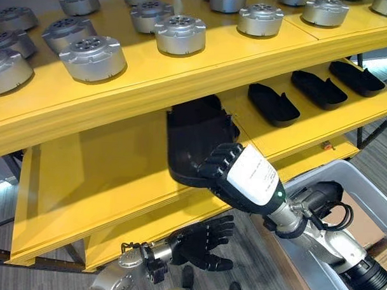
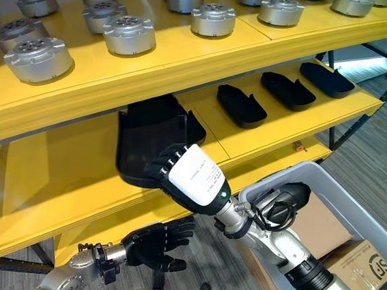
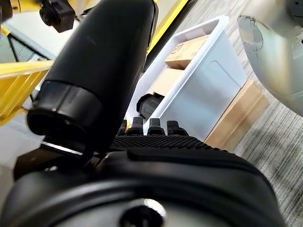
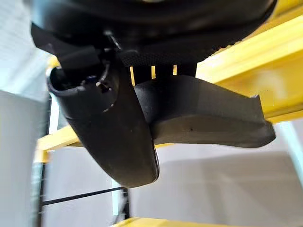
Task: Move parts from the plastic box to the shelf.
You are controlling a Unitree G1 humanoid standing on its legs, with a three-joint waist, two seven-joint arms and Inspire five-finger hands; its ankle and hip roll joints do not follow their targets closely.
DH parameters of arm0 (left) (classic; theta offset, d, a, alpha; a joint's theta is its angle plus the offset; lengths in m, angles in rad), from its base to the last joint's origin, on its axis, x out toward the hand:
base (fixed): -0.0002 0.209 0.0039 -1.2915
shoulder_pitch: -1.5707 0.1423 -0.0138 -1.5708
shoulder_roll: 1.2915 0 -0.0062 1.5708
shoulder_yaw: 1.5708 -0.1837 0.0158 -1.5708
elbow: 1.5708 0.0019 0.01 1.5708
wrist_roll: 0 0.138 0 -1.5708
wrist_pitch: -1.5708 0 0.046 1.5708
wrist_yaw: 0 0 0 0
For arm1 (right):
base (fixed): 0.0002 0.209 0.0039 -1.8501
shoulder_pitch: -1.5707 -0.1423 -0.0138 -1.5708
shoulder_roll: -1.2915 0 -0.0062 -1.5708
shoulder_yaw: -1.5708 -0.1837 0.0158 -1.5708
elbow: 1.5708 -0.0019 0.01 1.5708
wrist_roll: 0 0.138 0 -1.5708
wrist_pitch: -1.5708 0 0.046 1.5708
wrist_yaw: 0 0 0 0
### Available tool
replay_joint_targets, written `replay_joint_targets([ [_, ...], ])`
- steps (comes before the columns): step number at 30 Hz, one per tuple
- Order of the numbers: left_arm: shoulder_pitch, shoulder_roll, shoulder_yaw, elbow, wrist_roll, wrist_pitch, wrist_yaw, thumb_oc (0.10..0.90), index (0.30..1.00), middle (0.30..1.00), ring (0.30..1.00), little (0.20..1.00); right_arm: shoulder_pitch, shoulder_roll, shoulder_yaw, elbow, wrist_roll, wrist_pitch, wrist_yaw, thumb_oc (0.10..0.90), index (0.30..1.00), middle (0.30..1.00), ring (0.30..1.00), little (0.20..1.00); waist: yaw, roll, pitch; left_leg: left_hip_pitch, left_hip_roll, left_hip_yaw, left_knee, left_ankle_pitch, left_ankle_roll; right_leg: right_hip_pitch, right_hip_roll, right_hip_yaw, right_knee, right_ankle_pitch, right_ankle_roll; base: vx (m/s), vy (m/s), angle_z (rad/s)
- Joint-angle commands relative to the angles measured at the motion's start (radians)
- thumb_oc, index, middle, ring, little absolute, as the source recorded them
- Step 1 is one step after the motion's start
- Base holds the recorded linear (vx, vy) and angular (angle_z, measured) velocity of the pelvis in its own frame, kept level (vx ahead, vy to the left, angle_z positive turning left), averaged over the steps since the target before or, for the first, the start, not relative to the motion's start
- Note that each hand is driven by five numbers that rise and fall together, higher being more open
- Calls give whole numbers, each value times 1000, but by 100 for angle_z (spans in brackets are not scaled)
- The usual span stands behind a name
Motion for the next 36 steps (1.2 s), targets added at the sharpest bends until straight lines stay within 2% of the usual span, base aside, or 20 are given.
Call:
replay_joint_targets([
  [1, -54, -4, 24, -55, 12, -22, -142, 900, 1000, 1000, 1000, 1000, -108, 37, -53, -149, -27, -18, -41, 400, 300, 300, 300, 300, -3, -32, -53, 120, -22, 242, 4, -161, 13, -25, 3, -90, 62, -39, 26, -117, -53, 51],
  [2, -60, 2, 20, -59, 28, 0, -174, 900, 1000, 1000, 1000, 1000, -105, 36, -62, -152, -36, -20, -37, 400, 300, 300, 300, 300, -11, -31, -55, 121, -15, 284, 8, -162, 9, -27, -5, -117, 64, -40, 29, -89, -28, 73],
  [4, -66, 10, 12, -56, 38, 3, -197, 900, 1000, 1000, 1000, 1000, -107, 33, -66, -155, -37, -26, -32, 400, 300, 300, 300, 300, -15, -30, -55, 120, -7, 304, 18, -167, 8, -33, -12, -135, 71, -43, 28, -71, -6, 105],
  [8, -64, 35, 3, -64, 59, -10, -128, 900, 1000, 1000, 1000, 1000, -177, 41, -10, -120, -23, -51, -14, 400, 300, 300, 300, 300, 6, -31, -46, 114, 16, 234, 53, -173, -11, -36, -20, -118, 82, -50, 17, -25, 54, 56],
  [9, -55, 38, 19, -61, 53, -12, -92, 900, 1000, 1000, 1000, 1000, -210, 41, 22, -100, -2, -50, -1, 400, 300, 300, 300, 300, 23, -34, -42, 108, 46, 203, 69, -159, -31, -29, -30, -114, 83, -51, 13, -9, 158, 5],
  [10, -50, 41, 29, -60, 45, -11, -85, 900, 1000, 1000, 1000, 1000, -219, 39, 33, -92, 6, -43, 7, 400, 300, 300, 300, 300, 29, -35, -39, 104, 67, 200, 71, -144, -43, -24, -38, -118, 82, -50, 13, -11, 176, -24],
  [11, -49, 41, 33, -60, 42, -12, -83, 900, 1000, 1000, 1000, 1000, -221, 39, 36, -90, 8, -40, 9, 400, 300, 300, 300, 300, 30, -35, -39, 103, 74, 200, 70, -139, -47, -22, -41, -120, 81, -50, 13, -18, 166, -19],
  [15, -51, 50, 70, -39, 41, -29, -113, 900, 1000, 1000, 1000, 1000, -224, 18, 48, -45, 12, -6, 21, 400, 300, 300, 300, 300, 37, -25, -31, 54, 198, 235, 70, -17, -98, -14, -86, -165, 74, -47, 22, -43, 240, 0],
  [16, -57, 51, 78, -38, 41, -22, -122, 900, 1000, 1000, 1000, 1000, -226, 10, 47, -35, 15, 5, 19, 400, 300, 300, 300, 300, 36, -21, -30, 47, 207, 231, 73, -16, -97, -17, -96, -172, 80, -51, 23, -53, 324, 11],
  [18, -68, 57, 82, -36, 38, -14, -129, 900, 1000, 1000, 1000, 1000, -230, -4, 41, -26, 49, 42, 35, 400, 300, 300, 300, 300, 33, -14, -33, 62, 202, 232, 54, -42, -91, -22, -112, -186, 90, -54, 31, -21, 260, 14],
  [20, -69, 60, 83, -37, 38, -7, -128, 900, 1000, 1000, 1000, 1000, -229, -6, 36, -18, 83, 79, 58, 400, 300, 300, 300, 300, 34, -8, -33, 72, 204, 222, 34, -44, -92, -23, -124, -186, 109, -60, 35, 24, 323, 34],
  [21, -64, 66, 80, -41, 34, 9, -126, 900, 1000, 1000, 1000, 1000, -227, -4, 32, 0, 145, 141, 98, 400, 300, 300, 300, 300, 33, 2, -32, 81, 198, 191, 15, -46, -87, -25, -135, -166, 143, -79, 33, 57, 380, 36],
  [24, -64, 76, 72, -10, 42, 19, -134, 900, 1000, 1000, 1000, 1000, -226, 4, 22, 65, 232, 223, 131, 400, 300, 300, 300, 300, 29, 7, -34, 89, 176, 173, 20, -68, -79, -21, -144, -157, 161, -87, 37, 79, 356, 21],
  [26, -56, 72, 73, 1, 70, 18, -139, 900, 1000, 1000, 1000, 1000, -208, 13, 10, 101, 277, 261, 145, 400, 300, 300, 300, 300, 30, 6, -38, 101, 164, 164, 14, -76, -74, -15, -150, -150, 155, -78, 47, 77, 228, 24],
  [30, -37, 79, 80, -12, 57, 43, -119, 900, 1000, 1000, 1000, 1000, -168, 49, -6, 122, 262, 320, 162, 400, 300, 300, 300, 300, 38, 0, -46, 118, 148, 141, -3, -93, -64, -10, -159, -139, 119, -46, 78, 108, 110, 26],
  [31, -27, 75, 93, -18, 52, 61, -120, 900, 1000, 1000, 1000, 1000, -163, 58, -8, 125, 276, 355, 178, 400, 300, 300, 300, 300, 46, -7, -46, 116, 148, 135, -3, -100, -62, -8, -163, -141, 105, -39, 83, 106, 23, 22],
  [36, 13, 68, 96, -53, 60, 60, -169, 900, 1000, 1000, 1000, 1000, -153, 77, -20, 156, 302, 426, 208, 400, 300, 300, 300, 300, 64, -16, -41, 102, 153, 134, -3, -99, -66, -4, -169, -160, 81, -33, 86, 77, -7, 10],
])
